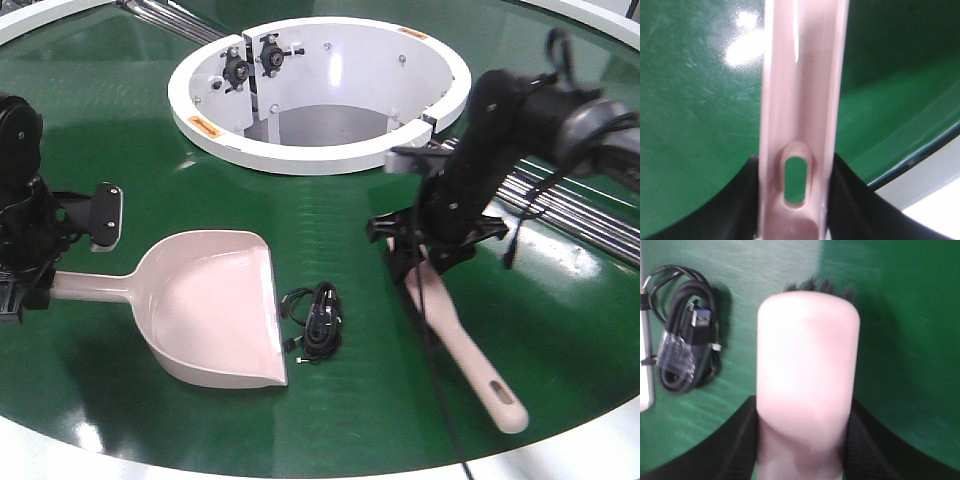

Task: Clean and inspect green conveyor with broom and dustpan
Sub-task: 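Sweep the black cable into the dustpan with the right-held brush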

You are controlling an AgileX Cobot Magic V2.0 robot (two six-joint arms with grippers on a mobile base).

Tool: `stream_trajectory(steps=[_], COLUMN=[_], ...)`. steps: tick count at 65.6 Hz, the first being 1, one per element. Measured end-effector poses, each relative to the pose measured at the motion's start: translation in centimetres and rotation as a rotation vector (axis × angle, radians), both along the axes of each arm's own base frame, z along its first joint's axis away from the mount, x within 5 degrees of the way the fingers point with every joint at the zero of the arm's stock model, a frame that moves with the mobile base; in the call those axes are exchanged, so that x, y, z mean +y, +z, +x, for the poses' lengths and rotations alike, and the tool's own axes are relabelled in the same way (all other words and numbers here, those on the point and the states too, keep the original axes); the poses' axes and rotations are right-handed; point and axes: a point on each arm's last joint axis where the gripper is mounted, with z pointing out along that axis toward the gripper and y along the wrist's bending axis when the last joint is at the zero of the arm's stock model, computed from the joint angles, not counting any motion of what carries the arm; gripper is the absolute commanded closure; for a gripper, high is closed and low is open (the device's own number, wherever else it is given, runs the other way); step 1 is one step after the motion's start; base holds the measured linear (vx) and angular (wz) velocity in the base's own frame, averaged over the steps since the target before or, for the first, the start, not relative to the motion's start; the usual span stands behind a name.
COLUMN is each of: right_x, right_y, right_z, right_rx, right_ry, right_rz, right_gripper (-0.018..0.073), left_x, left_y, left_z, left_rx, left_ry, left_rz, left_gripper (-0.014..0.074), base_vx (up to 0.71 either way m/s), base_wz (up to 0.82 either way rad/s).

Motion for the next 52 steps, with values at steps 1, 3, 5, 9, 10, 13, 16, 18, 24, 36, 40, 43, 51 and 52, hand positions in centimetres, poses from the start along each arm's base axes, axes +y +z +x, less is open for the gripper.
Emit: stream_trajectory(steps=[1, 3, 5, 9, 10, 13, 16, 18, 24, 36, 40, 43, 51, 52], right_x=[0.3, 0.8, 1.3, 2.5, 2.6, 3.4, 4.1, 4.7, 6.3, 9.3, 10.3, 11.1, 13.6, 13.8], right_y=[-0.2, -0.7, -1.2, -2.3, -2.4, -3.2, -3.6, -4.1, -4.6, -5.1, -5.3, -5.3, -5.2, -5.2], right_z=[0.1, 0.2, 0.3, 0.5, 0.5, 0.6, 0.7, 0.8, 0.9, 1.2, 1.3, 1.5, 1.6, 1.6], right_rx=[0.004, 0.011, 0.021, 0.039, 0.042, 0.057, 0.066, 0.075, 0.082, 0.088, 0.089, 0.086, 0.074, 0.073], right_ry=[0.006, 0.013, 0.023, 0.039, 0.041, 0.05, 0.055, 0.054, 0.071, 0.097, 0.106, 0.11, 0.129, 0.129], right_rz=[-0.001, -0.003, -0.005, -0.005, -0.005, -0.001, 0.005, 0.011, 0.043, 0.092, 0.107, 0.123, 0.176, 0.184], right_gripper=[0.0563, 0.0563, 0.0563, 0.0563, 0.0563, 0.0563, 0.0563, 0.0563, 0.0563, 0.0563, 0.0563, 0.0563, 0.0563, 0.0563], left_x=[0.0, 0.0, 0.0, 0.0, 0.0, 0.0, 0.0, 0.0, 0.0, 0.0, 0.0, 0.0, 0.0, 0.0], left_y=[0.0, 0.0, 0.0, 0.0, 0.0, 0.0, 0.0, 0.0, 0.0, 0.0, 0.0, 0.0, 0.0, 0.0], left_z=[0.0, 0.0, 0.0, 0.0, 0.0, 0.0, 0.0, 0.0, 0.0, 0.0, 0.0, 0.0, 0.0, 0.0], left_rx=[0.0, 0.0, 0.0, 0.0, 0.0, 0.0, 0.0, 0.0, 0.0, -0.001, -0.004, -0.004, -0.004, -0.004], left_ry=[0.0, 0.0, 0.0, 0.0, 0.0, 0.0, 0.0, 0.0, 0.0, 0.0, -0.001, -0.001, -0.001, -0.001], left_rz=[0.0, 0.0, 0.0, 0.0, 0.0, 0.0, 0.0, 0.0, 0.0, 0.0, -0.001, 0.0, 0.0, 0.0], left_gripper=[0.0603, 0.0603, 0.0603, 0.0603, 0.0603, 0.0603, 0.0603, 0.0603, 0.0603, 0.0603, 0.0603, 0.0603, 0.0603, 0.0603], base_vx=[0.0, 0.0, 0.0, 0.0, 0.0, 0.0, 0.0, 0.0, 0.0, 0.0, 0.0, 0.0, 0.0, 0.0], base_wz=[0.0, 0.0, 0.0, 0.0, 0.0, 0.0, 0.0, 0.0, 0.0, 0.0, 0.0, 0.0, 0.0, 0.0])
